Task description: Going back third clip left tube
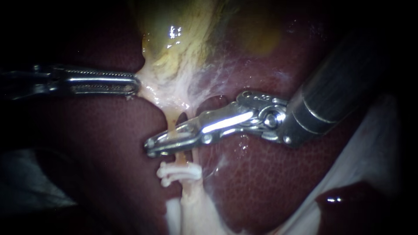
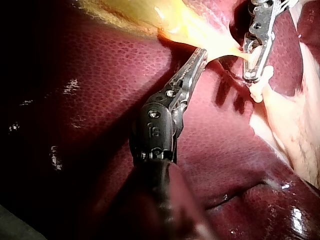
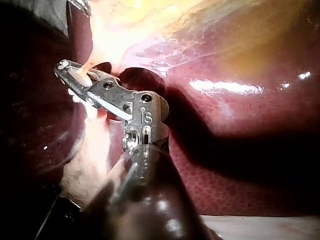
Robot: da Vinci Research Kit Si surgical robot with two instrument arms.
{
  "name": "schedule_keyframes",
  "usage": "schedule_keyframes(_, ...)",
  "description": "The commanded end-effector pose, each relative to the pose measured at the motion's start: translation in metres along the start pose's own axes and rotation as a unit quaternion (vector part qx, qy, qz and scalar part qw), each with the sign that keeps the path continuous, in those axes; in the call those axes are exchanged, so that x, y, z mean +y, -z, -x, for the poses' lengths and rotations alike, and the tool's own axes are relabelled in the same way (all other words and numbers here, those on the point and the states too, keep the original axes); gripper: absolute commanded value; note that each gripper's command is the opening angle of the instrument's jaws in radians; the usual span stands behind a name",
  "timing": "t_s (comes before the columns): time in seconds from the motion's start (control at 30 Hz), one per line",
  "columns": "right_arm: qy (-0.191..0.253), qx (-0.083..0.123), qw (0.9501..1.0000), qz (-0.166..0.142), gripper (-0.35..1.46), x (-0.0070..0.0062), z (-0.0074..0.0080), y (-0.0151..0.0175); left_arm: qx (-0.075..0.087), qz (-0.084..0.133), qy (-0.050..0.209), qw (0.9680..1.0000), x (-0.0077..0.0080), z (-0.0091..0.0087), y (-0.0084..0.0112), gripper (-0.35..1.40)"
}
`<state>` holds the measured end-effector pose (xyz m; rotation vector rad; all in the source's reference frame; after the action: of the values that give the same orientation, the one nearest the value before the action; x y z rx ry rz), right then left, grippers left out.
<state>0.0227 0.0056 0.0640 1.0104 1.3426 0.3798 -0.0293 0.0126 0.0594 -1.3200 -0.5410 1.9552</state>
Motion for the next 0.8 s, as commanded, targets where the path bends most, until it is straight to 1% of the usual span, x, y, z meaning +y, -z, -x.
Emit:
schedule_keyframes(0.03, 0.01, 0.0, 0.9999, 0.0, -0.35, 0.0, 0.0, 0.0, 0.0, 0.0, 0.0, 1.0, 0.0, 0.0, 0.0001, -0.35)
schedule_keyframes(0.07, 0.022, 0.001, 0.9998, 0.0, -0.3, 0.0, 0.0, 0.0, 0.0, 0.0, 0.0, 1.0, 0.0001, 0.0, 0.0001, -0.35)
schedule_keyframes(0.13, 0.028, 0.007, 0.9996, 0.0, 0.05, 0.0002, 0.0, -0.0001, 0.0, 0.0, 0.0, 1.0, 0.0001, 0.0, 0.0001, -0.35)
schedule_keyframes(0.17, 0.028, 0.01, 0.9995, 0.005, 0.28, 0.0004, -0.0001, -0.0002, 0.0, 0.0, 0.0, 1.0, 0.0001, 0.0, 0.0001, -0.35)
schedule_keyframes(0.2, 0.028, 0.011, 0.9995, 0.01, 0.38, 0.0005, -0.0001, -0.0003, 0.0, 0.0, 0.0, 1.0, 0.0002, 0.0, 0.0001, -0.35)
schedule_keyframes(0.23, 0.029, 0.013, 0.9993, 0.02, 0.44, 0.0008, 0.0, -0.0005, 0.0, 0.0, 0.0, 1.0, 0.0002, 0.0, 0.0001, -0.35)
schedule_keyframes(0.3, 0.029, 0.013, 0.9992, 0.025, 0.46, 0.001, 0.0003, -0.0008, 0.0, 0.0, 0.0, 1.0, 0.0003, 0.0, 0.0001, -0.35)
schedule_keyframes(0.4, 0.031, 0.014, 0.9987, 0.036, 0.48, 0.0018, 0.0012, -0.0013, 0.0, -0.002, 0.0, 1.0, 0.0004, -0.0001, 0.0001, -0.35)
schedule_keyframes(0.53, 0.034, 0.018, 0.9974, 0.061, 0.49, 0.0037, 0.0023, -0.0017, 0.0, -0.001, 0.0, 1.0, 0.0007, 0.0, 0.0, -0.35)
schedule_keyframes(0.57, 0.034, 0.015, 0.9971, 0.066, 0.49, 0.0042, 0.0027, -0.0016, 0.0, -0.001, 0.0, 1.0, 0.0008, 0.0, 0.0, -0.35)
schedule_keyframes(0.63, 0.033, 0.015, 0.9966, 0.074, 0.49, 0.0049, 0.0032, -0.0015, 0.0, 0.0, 0.0, 1.0, 0.0009, 0.0, 0.0, -0.35)
schedule_keyframes(0.67, 0.033, 0.008, 0.9962, 0.081, 0.49, 0.0054, 0.0035, -0.0013, 0.0, 0.0, 0.0, 1.0, 0.0009, 0.0, 0.0, -0.35)
schedule_keyframes(0.73, 0.031, 0.0, 0.9953, 0.092, 0.49, 0.0058, 0.0038, -0.0011, 0.0, 0.0, 0.0, 1.0, 0.0009, 0.0, 0.0, -0.35)
schedule_keyframes(0.8, 0.029, -0.002, 0.9942, 0.103, 0.49, 0.0062, 0.004, -0.0009, 0.0, 0.0, 0.0, 1.0, 0.0009, 0.0, 0.0, -0.35)
